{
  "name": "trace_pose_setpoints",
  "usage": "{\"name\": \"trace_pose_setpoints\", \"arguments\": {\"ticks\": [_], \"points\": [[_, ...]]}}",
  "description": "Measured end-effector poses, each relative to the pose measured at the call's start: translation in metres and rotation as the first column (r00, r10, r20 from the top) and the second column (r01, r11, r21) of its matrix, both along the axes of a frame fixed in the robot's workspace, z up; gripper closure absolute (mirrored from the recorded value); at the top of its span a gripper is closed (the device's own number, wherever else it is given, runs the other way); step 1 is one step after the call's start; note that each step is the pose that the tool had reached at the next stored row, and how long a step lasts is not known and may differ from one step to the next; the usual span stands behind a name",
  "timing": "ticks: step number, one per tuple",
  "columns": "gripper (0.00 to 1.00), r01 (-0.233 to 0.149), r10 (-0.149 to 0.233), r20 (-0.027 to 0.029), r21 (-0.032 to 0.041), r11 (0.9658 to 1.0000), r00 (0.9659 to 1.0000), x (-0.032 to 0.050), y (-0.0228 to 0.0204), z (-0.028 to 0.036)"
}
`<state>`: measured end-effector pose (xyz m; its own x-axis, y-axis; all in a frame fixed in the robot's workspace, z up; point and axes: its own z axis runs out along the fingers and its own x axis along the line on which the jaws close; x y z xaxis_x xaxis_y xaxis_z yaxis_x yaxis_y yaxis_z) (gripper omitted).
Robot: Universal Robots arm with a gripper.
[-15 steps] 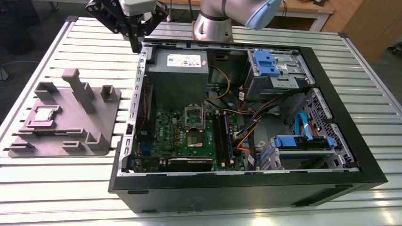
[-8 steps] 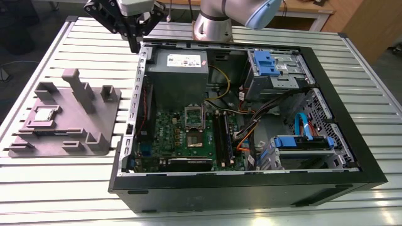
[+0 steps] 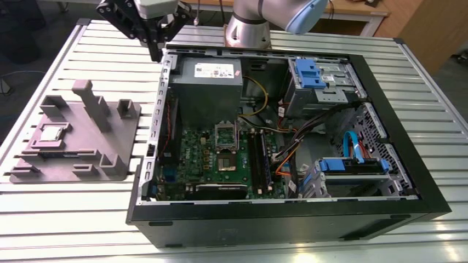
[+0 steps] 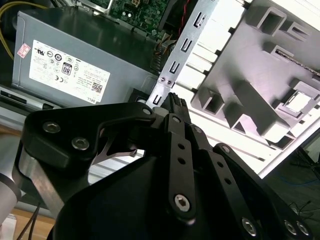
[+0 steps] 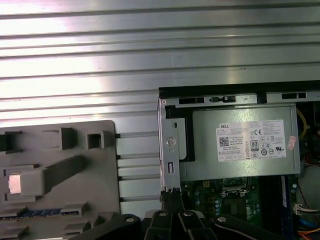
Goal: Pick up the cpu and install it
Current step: 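Reach for the cpu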
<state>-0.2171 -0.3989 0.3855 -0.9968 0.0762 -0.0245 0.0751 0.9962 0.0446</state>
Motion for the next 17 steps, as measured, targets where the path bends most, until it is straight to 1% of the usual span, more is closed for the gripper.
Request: {"name": "trace_pose_setpoints", "arguments": {"ticks": [14, 17], "points": [[0.90, 0.000, 0.000, -0.0001, -0.0001, 1.0000, 1.0000, -0.0029, 0.0000, -0.0005], [0.90, 0.000, 0.000, -0.0003, -0.0001, 1.0000, 1.0000, -0.0041, 0.0000, -0.0022]]}}
